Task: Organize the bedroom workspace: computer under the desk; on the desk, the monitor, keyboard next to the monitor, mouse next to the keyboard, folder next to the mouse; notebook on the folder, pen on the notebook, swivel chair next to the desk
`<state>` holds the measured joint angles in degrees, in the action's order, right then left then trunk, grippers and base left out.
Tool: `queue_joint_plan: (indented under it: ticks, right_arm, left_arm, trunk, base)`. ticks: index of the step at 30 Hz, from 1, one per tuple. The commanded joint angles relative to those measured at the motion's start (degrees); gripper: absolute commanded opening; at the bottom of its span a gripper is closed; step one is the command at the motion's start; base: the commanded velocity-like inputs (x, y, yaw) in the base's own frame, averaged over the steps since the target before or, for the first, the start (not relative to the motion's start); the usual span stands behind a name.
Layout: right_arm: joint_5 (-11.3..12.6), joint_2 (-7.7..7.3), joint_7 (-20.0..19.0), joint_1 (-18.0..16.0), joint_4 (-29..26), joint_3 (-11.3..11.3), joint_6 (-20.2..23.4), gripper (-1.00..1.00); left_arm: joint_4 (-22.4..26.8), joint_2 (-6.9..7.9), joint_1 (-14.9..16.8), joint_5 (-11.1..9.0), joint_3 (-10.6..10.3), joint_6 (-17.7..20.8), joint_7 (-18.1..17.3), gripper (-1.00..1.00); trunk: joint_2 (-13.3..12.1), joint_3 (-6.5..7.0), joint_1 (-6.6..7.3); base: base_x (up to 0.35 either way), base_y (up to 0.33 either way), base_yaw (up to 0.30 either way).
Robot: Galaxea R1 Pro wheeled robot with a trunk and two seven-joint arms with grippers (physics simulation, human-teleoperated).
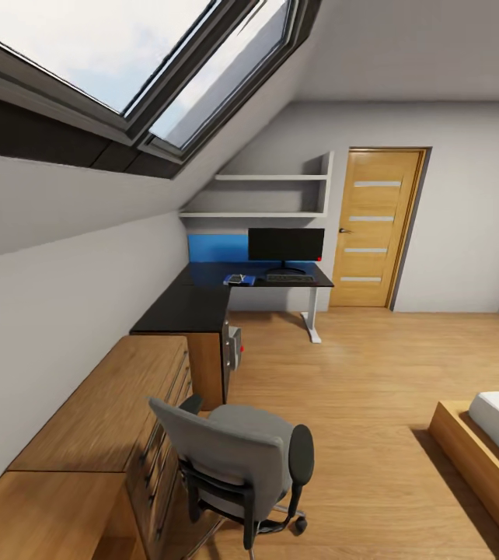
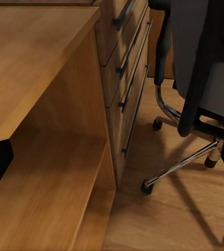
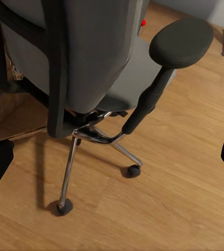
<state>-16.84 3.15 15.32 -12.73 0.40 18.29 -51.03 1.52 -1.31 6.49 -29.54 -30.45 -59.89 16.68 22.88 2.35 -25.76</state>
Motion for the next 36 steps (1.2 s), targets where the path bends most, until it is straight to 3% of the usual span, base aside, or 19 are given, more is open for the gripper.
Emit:
queue_joint_plan:
  ticks: [1, 36]
  right_arm:
    - [-0.5, 0.01, 0.6, 0.0, 0.1, 0.2, 0.0, 1.00]
    - [-0.5, 0.01, 0.6, 0.0, 0.1, 0.2, 0.0, 1.00]
  left_arm:
    - [0.0, -0.01, 0.0, -0.3, -0.5, -0.1, 0.3, 1.00]
    - [0.0, -0.01, 0.0, -0.3, -0.6, -0.1, 0.3, 1.00]
  trunk:
    - [0.0, -0.02, -0.02]
    - [0.0, -0.02, -0.02]
  base:
    - [0.000, 0.006, 0.000]
    - [-0.051, 0.001, 0.000]
